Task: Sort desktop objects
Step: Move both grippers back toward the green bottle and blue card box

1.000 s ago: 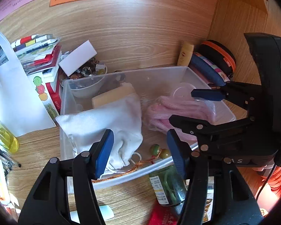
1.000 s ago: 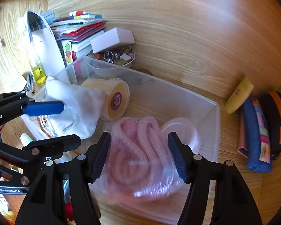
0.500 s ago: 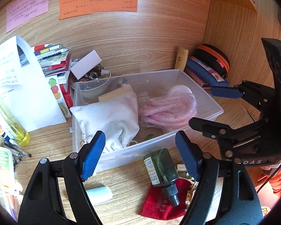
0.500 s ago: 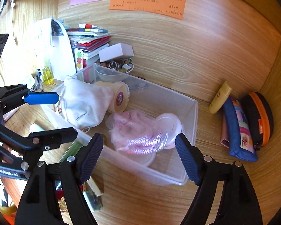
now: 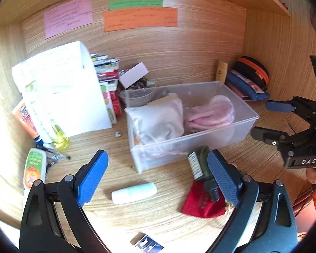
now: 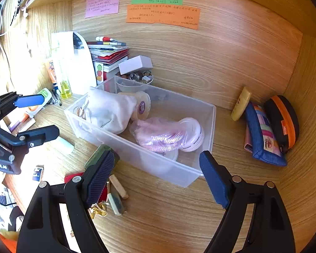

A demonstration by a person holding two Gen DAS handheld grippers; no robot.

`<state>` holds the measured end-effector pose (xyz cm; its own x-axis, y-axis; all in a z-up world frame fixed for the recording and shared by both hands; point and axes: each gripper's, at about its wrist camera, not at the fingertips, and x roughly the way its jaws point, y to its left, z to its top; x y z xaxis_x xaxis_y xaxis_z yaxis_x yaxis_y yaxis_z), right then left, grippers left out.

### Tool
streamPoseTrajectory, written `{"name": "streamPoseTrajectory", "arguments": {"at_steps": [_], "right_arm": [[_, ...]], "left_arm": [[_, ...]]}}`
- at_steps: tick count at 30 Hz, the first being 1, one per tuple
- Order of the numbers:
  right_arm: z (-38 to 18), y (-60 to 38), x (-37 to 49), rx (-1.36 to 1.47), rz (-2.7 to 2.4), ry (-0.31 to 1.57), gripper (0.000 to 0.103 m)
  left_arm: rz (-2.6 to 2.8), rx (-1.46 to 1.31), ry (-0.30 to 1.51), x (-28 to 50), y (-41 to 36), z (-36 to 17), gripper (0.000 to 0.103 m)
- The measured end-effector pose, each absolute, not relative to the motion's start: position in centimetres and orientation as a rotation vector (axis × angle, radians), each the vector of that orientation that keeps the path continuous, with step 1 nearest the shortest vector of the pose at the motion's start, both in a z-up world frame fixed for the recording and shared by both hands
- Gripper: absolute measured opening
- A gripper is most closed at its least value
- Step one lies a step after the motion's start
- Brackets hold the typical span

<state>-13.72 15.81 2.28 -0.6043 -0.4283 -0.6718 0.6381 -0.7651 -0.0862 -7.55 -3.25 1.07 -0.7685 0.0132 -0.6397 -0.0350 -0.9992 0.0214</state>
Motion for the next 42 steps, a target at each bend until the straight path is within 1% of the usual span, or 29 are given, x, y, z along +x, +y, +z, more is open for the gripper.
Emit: {"name": "streamPoseTrajectory", "arguments": {"at_steps": [12, 18, 24, 31, 37, 42], "right_arm": [[-0.7, 16.5, -11.4, 0.947, -2.282, 0.379, 0.081], [-1.7, 15.8, -10.3, 0.961, -2.263, 0.397, 0.081], [-2.1, 14.4, -10.3, 0.987, -2.225, 0.392, 0.081], [-2.4, 12.1, -10.5, 0.993, -2.191, 0.419, 0.081], [-3.2, 9.9, -11.0, 1.04, -2.151, 0.438, 0.081], [-4.0, 8.4, -11.8, 1.083, -2.144, 0.456, 0.081]], "left_arm": [[2.944, -1.249, -0.053, -3.1, -7.0, -3.1, 0.096], [2.922, -1.321, -0.1, -1.2, -8.0, -4.6, 0.096], [2.857, -1.341, -0.058, 0.4, -7.1, -5.8, 0.096], [2.802, -1.342, 0.043, 1.4, -5.7, -6.9, 0.096], [2.768, -1.364, 0.026, 0.6, -5.5, -8.2, 0.096], [2.798, -1.311, 0.024, 0.5, -5.6, -8.3, 0.095]]}}
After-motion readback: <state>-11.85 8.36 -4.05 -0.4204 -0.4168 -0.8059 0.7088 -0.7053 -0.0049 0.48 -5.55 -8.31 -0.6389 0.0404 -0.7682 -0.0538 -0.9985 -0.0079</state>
